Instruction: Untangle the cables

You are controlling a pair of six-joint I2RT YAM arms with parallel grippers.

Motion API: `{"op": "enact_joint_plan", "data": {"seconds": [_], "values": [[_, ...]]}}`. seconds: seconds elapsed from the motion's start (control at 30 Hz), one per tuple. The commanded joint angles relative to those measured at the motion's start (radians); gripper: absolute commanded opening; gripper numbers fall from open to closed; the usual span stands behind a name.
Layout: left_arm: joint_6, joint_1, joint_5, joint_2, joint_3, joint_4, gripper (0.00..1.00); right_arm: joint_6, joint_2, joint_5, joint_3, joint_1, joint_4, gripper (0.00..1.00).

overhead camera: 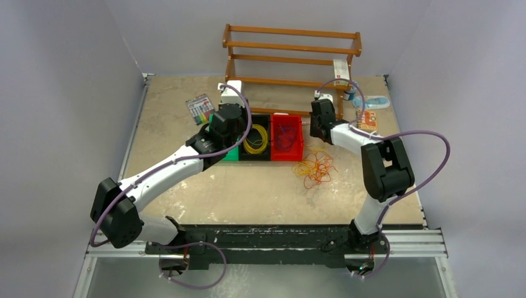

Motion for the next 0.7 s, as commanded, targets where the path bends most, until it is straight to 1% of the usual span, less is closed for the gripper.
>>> {"op": "enact_joint_plan", "data": {"seconds": [0.0,0.07,0.1,0.23,0.4,0.5,0.67], "values": [[0.003,0.006,-0.014,-0.017,0.021,0.028,0.31,0.011,-0.045,0.055,0.002,-0.008,0.048,0.08],[0.004,0.006,-0.014,-0.014,0.022,0.029,0.31,0.02,-0.087,0.066,-0.026,-0.009,0.073,0.01],[0.004,0.006,-0.014,-0.014,0.022,0.029,0.31,0.022,-0.113,0.067,-0.04,-0.009,0.086,0.0],[0.011,0.007,-0.011,0.0,0.029,0.04,0.31,0.027,-0.228,0.072,-0.075,-0.009,0.098,0.0],[0.03,0.007,0.031,0.02,0.034,0.086,0.31,0.026,-0.379,0.08,-0.103,-0.01,0.079,0.0],[0.041,0.007,0.104,0.037,0.035,0.143,0.31,0.022,-0.461,0.076,-0.107,-0.009,0.062,0.0],[0.047,0.008,0.301,0.092,0.05,0.265,0.31,0.008,-0.589,0.016,-0.108,-0.01,0.067,0.0]]}}
